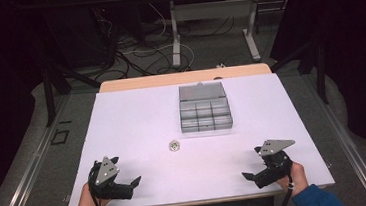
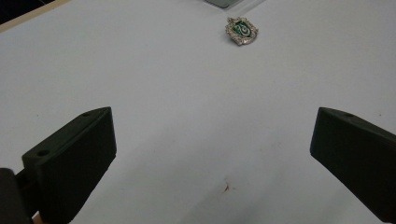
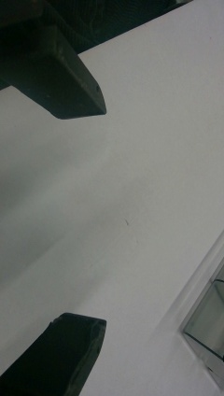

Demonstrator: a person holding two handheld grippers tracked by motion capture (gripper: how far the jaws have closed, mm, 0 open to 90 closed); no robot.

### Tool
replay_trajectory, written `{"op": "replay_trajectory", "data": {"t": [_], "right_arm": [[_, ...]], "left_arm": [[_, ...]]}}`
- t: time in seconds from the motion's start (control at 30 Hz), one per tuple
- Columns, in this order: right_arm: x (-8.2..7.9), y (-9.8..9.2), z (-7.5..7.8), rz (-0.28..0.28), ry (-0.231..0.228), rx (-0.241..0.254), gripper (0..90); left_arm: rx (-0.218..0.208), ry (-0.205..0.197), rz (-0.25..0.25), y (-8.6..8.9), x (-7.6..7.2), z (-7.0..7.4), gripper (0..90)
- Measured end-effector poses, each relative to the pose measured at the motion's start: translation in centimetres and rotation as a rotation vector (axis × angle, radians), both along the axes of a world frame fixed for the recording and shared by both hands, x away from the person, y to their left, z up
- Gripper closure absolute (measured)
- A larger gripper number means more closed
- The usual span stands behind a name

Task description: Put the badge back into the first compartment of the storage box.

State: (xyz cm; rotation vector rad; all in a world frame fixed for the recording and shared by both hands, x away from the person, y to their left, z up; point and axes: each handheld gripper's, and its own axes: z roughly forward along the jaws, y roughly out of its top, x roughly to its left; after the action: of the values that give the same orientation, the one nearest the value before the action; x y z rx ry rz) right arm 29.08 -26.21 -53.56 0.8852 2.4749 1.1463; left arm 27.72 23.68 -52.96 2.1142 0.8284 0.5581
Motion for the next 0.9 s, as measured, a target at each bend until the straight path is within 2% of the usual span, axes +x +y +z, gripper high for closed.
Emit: {"op": "replay_trajectory", "data": {"t": [0.07, 0.1, 0.23, 0.3, 0.43, 0.47, 0.57, 0.77, 0.83, 0.9], "right_arm": [[0.1, 0.0, 0.2, 0.006, 0.022, -0.006, 0.0], [0.2, 0.1, 0.2, 0.013, 0.005, -0.004, 0.0], [0.5, 0.7, 0.3, -0.001, 0.006, 0.021, 0.0], [0.7, 1.1, 0.5, 0.000, 0.018, 0.004, 0.0], [1.3, 2.1, 0.6, 0.013, 0.008, 0.019, 0.0], [1.3, 2.3, 0.7, 0.014, 0.017, 0.004, 0.0], [1.7, 3.1, 0.8, 0.023, 0.023, 0.001, 0.0], [2.4, 4.3, 0.8, 0.022, 0.013, 0.009, 0.0], [2.7, 4.9, 1.0, 0.033, 0.032, 0.004, 0.0], [3.0, 5.3, 0.9, 0.035, 0.030, 0.014, 0.0]], "left_arm": [[0.001, -0.001, 0.000, 0.0, 0.0, 0.0, 0.6], [-0.001, -0.004, 0.000, 0.0, 0.0, 0.0, 0.6], [0.001, -0.002, 0.001, 0.0, 0.0, 0.0, 0.6], [0.001, -0.001, 0.001, 0.0, 0.0, 0.0, 0.6], [0.001, 0.000, -0.001, 0.1, 0.0, 0.0, 0.6], [0.001, 0.000, -0.001, 0.1, 0.0, 0.0, 0.6], [-0.002, -0.001, -0.002, 0.1, 0.0, 0.0, 0.6], [0.004, -0.001, -0.002, 0.1, 0.0, 0.0, 0.6], [0.004, -0.001, -0.003, 0.1, 0.0, 0.0, 0.6], [0.003, 0.000, -0.003, 0.1, 0.0, 0.0, 0.6]]}}
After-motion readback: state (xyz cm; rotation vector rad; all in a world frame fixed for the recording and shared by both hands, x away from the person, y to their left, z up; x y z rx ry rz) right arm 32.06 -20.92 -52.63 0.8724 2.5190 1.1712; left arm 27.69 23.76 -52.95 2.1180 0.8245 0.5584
